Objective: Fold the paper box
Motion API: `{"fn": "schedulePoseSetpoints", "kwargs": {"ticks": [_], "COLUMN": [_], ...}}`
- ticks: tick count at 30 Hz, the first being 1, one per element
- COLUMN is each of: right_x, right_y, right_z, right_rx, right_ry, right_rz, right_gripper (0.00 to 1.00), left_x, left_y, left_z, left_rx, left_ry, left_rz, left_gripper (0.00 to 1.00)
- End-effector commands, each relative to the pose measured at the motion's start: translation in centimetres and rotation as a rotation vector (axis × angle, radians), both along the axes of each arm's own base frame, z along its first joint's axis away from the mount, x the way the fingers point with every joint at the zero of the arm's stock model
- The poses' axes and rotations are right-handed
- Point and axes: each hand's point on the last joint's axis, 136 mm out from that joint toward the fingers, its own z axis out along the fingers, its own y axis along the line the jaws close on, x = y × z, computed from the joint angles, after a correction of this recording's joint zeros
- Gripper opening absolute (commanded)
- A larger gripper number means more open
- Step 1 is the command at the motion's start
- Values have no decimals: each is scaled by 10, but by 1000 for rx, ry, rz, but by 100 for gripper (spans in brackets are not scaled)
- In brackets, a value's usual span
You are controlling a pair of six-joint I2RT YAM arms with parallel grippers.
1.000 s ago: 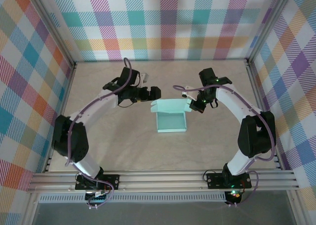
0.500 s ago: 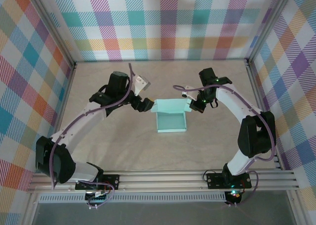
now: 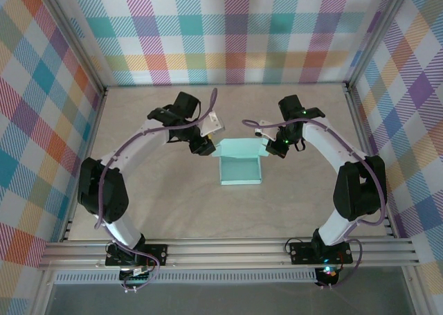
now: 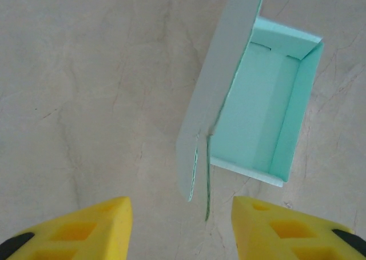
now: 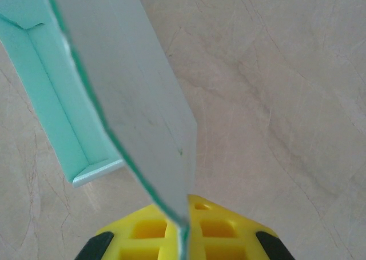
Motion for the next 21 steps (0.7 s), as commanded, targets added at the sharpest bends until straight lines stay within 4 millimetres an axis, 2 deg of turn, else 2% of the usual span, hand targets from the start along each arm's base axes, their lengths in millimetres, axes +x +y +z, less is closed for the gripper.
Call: {"fn": "schedulePoseSetpoints", "kwargs": {"ticks": [1, 12, 13, 15, 19, 21], "right_x": [-2, 0, 1, 1, 0, 0], "right_y": [3, 4, 4, 4, 4, 3], "right_z": [5, 5, 5, 5, 6, 7], "right_rx": [3, 1, 1, 0, -3, -10], "right_ry": [5, 4, 2, 3, 2, -1], "right_rz": [-5, -15, -15, -16, -17, -21], "right_gripper": [0, 0, 0, 0, 0, 0], "left_x": [-8, -7, -6, -6, -5, -3], "left_y": [-8, -21, -22, -23, -20, -19], "left_z": [0, -15, -16, -18, -22, -22], "left_rx": [-7, -19, -20, -21, -3, 1], "left_ry": [59, 113, 115, 123, 125, 116], "left_rz": [-37, -32, -31, -28, -21, -10], "left_gripper": [48, 40, 36, 33, 13, 7]}}
